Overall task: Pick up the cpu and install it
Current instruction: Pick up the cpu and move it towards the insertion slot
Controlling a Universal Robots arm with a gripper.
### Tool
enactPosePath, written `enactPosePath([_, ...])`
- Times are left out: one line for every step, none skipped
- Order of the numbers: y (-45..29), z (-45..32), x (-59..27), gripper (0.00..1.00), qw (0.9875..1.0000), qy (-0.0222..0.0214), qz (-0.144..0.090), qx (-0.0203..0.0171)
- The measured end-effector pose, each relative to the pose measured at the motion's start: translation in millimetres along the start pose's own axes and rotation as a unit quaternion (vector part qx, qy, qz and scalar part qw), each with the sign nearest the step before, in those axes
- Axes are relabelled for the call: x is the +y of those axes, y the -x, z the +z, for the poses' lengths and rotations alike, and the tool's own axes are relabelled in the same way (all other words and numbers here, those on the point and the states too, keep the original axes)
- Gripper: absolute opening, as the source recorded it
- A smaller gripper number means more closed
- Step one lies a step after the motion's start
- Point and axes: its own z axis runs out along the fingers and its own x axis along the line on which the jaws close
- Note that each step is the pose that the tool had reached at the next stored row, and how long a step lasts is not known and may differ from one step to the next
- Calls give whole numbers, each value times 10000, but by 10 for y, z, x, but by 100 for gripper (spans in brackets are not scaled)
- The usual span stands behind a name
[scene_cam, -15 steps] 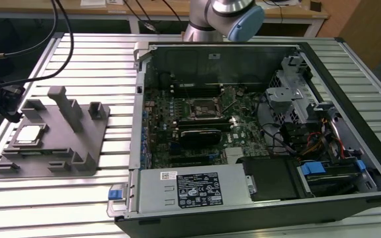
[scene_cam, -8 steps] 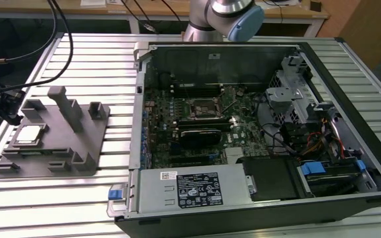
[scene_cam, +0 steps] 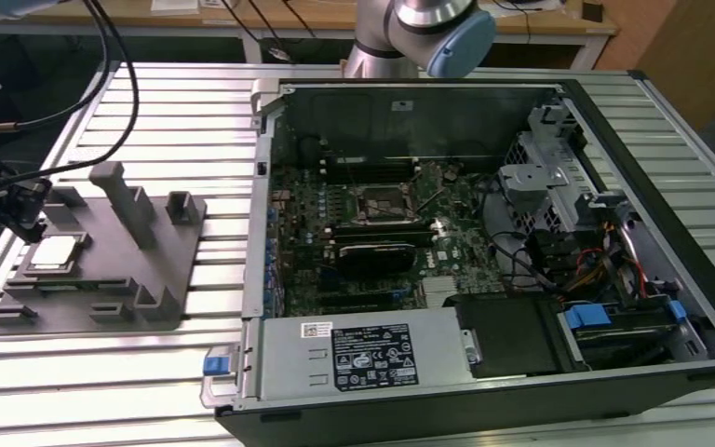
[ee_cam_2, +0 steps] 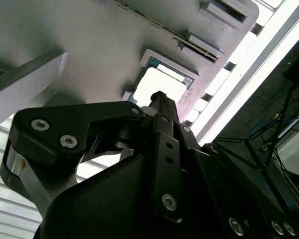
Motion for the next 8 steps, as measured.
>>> enactPosePath([-1, 20, -1, 11, 10000, 0, 0, 0])
enactPosePath([-1, 38, -2, 11, 10000, 0, 0, 0])
enactPosePath([-2, 55, -2, 11, 10000, 0, 0, 0])
enactPosePath([-2, 69, -1, 11, 10000, 0, 0, 0])
enactPosePath([-3, 81, 0, 11, 10000, -2, 0, 0])
enactPosePath([-3, 91, 1, 11, 10000, -2, 0, 0])
enactPosePath([-4, 101, 4, 11, 10000, -2, 0, 0])
enactPosePath([-5, 111, 7, 11, 10000, -2, 1, 0])
